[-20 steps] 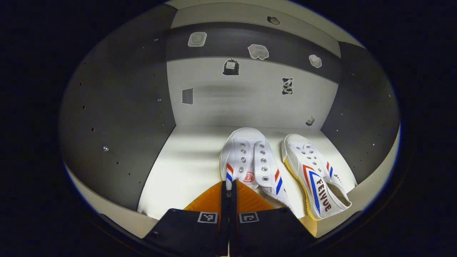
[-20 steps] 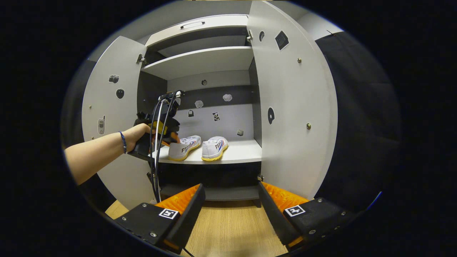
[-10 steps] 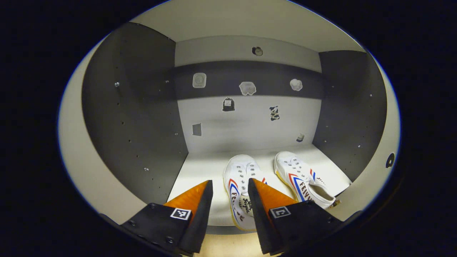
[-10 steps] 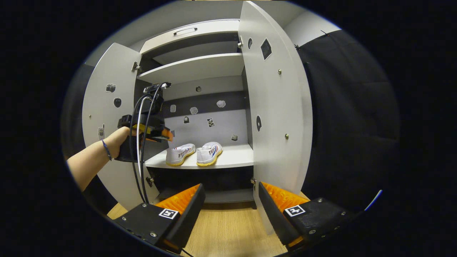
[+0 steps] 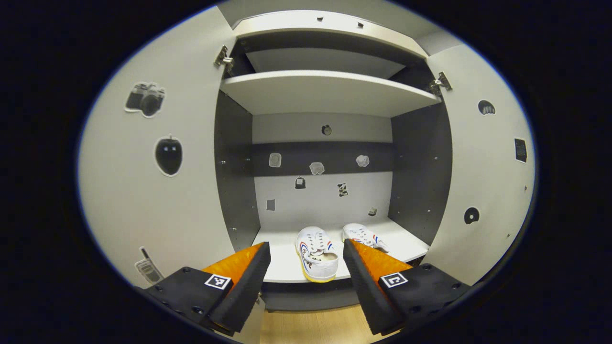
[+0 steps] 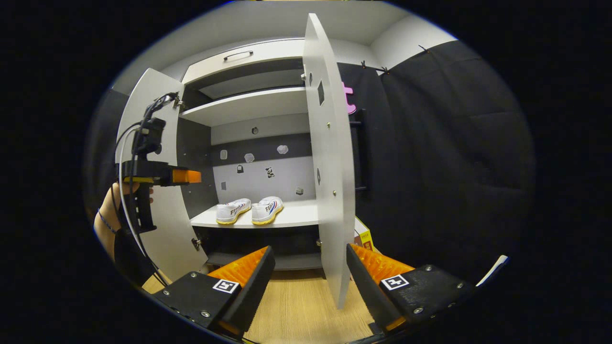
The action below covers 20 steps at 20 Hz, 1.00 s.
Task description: Grab one shoe with the right hand and put it into the shoe cabinet, grab the other shoe with the left hand and put it into the shoe cabinet; then close the right door with the right hand and the left door with the left hand.
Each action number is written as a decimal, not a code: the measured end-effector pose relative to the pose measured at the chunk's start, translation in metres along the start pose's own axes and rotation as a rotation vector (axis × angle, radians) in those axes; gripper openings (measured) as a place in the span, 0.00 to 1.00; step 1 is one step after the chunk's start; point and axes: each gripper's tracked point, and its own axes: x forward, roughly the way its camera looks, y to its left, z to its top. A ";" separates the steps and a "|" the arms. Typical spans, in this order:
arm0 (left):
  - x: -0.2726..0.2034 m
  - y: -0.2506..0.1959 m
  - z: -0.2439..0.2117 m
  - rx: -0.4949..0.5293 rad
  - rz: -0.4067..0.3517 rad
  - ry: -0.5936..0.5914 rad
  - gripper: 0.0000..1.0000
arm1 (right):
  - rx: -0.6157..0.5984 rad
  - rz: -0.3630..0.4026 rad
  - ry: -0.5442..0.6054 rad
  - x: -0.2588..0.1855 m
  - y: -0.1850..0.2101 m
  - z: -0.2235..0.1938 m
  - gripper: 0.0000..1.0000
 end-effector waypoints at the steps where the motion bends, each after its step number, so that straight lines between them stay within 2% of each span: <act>1: -0.016 -0.001 0.001 0.001 -0.003 -0.010 0.98 | 0.001 -0.014 -0.002 -0.003 -0.008 0.001 0.92; 6: -0.078 -0.002 0.004 0.013 -0.001 -0.053 0.97 | -0.033 -0.114 -0.023 -0.012 -0.060 0.006 0.93; 11: -0.128 0.003 -0.003 0.011 0.000 -0.066 0.97 | -0.021 -0.185 -0.040 0.001 -0.108 0.008 0.92; 14: -0.150 0.007 -0.012 -0.013 0.001 -0.051 0.97 | -0.008 -0.190 -0.026 0.025 -0.115 -0.002 0.92; 20: -0.172 0.043 -0.014 -0.019 0.107 -0.085 0.96 | -0.010 -0.175 -0.006 0.070 -0.129 -0.013 0.93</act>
